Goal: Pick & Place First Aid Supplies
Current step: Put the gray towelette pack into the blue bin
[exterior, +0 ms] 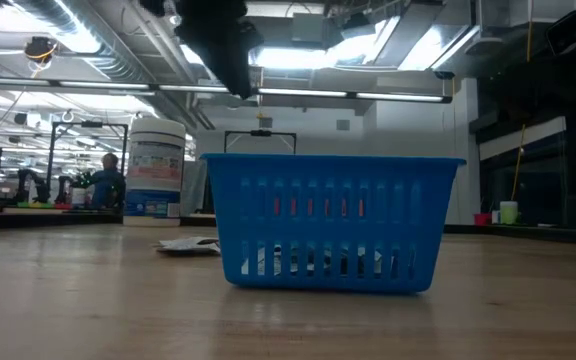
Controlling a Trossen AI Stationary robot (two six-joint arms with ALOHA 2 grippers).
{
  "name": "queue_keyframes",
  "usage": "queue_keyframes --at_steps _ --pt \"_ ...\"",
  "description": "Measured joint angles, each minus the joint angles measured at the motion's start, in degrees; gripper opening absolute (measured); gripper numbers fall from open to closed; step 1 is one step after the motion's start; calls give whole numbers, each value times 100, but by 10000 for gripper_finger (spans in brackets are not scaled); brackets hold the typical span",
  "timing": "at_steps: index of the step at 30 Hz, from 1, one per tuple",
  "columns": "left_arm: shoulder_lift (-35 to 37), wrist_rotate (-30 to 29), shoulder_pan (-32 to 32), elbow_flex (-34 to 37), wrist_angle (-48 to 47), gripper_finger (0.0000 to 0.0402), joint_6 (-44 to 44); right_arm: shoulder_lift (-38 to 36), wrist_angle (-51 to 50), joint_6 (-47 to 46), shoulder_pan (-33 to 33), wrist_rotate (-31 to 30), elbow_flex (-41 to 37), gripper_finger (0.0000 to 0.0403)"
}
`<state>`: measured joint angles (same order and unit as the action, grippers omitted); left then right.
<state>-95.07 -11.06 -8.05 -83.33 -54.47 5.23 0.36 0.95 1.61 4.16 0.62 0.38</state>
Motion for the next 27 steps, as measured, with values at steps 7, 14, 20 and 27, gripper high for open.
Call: queue_keyframes --at_steps 7,14,20,27 --pt "219 -141 -125 648 458 127 -2 -2 0 0 -1 1 1 195" --pt "239 -154 -161 1109 877 127 -20 0 0 0 -2 2 2 195" --pt "239 -151 -254 1554 1372 127 -11 0 -2 0 -2 2 2 195" --pt "239 -169 -379 1850 1502 127 -9 0 0 0 0 0 0 195"
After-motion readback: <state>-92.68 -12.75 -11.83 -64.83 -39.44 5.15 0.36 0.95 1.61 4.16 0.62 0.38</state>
